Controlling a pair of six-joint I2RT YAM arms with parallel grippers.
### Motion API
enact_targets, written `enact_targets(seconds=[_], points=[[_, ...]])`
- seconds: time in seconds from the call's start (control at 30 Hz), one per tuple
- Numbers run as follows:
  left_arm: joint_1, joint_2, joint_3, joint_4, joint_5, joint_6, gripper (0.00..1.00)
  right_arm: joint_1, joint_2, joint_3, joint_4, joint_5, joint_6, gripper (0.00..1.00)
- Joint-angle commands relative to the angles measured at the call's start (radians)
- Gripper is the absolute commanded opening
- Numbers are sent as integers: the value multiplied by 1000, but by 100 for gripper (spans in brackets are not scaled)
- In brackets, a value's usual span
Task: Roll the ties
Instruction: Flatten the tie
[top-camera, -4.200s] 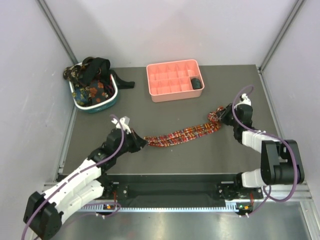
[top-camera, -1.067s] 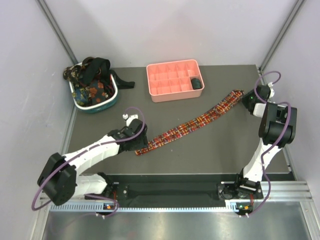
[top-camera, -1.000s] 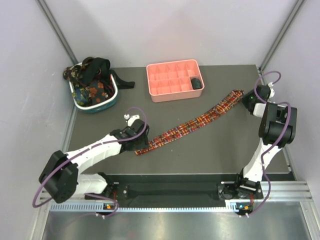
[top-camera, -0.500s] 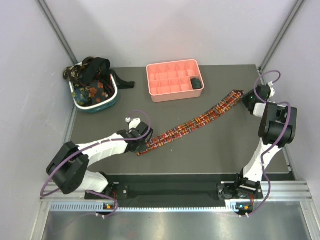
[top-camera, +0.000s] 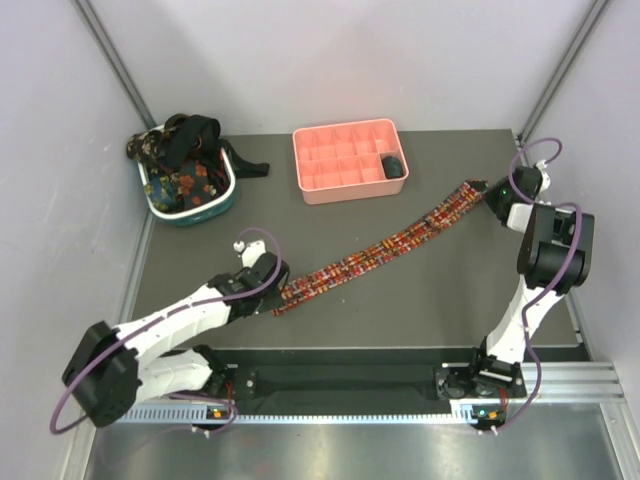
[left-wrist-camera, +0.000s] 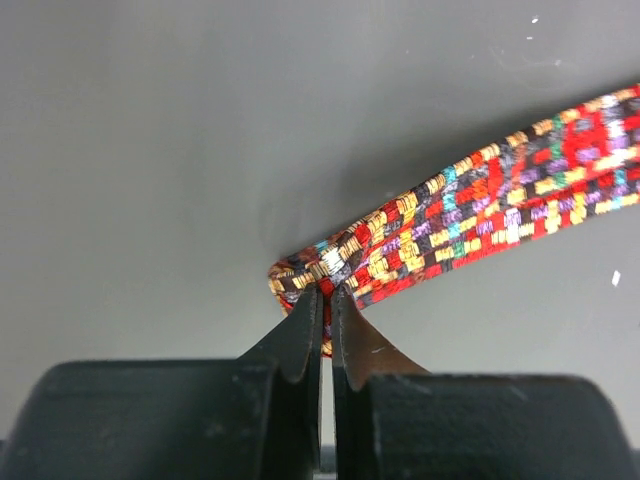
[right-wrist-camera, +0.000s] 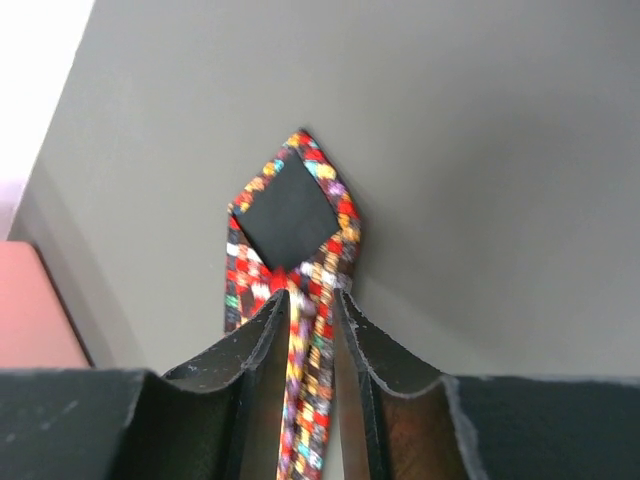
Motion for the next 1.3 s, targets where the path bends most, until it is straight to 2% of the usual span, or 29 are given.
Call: enact_targets(seconds=[0.0,0.2,0.27,0.33,0.5,0.9,1.03,1.27], points=[[0,-97,-38,-56,-8,-40,0,-10,22,61,6,-19,-12,24],[0,-175,-140,-15,16,-112,0,-15,57,101,-33,-52,-2,20],[1,-198,-179,-10,10,-140,0,-15,62,109,-51,-47,-6,27],[1,-236,-212,-7,1,-169,0,-14,59,109,-66,-33,-9,40],[3,-324,-242,-39,-42,-212,0,-12,57,140,-178,40,-18,45],[3,-359,-271,-29,-48,-212,0,2,28,123,-255,93,-12,43],[1,-367,-275,-23,-51,-206,0,17,80,193,-326,67,20,36],[6,-339,-268,16,-31,-189,0,51,160,310,-427,106,31,33]])
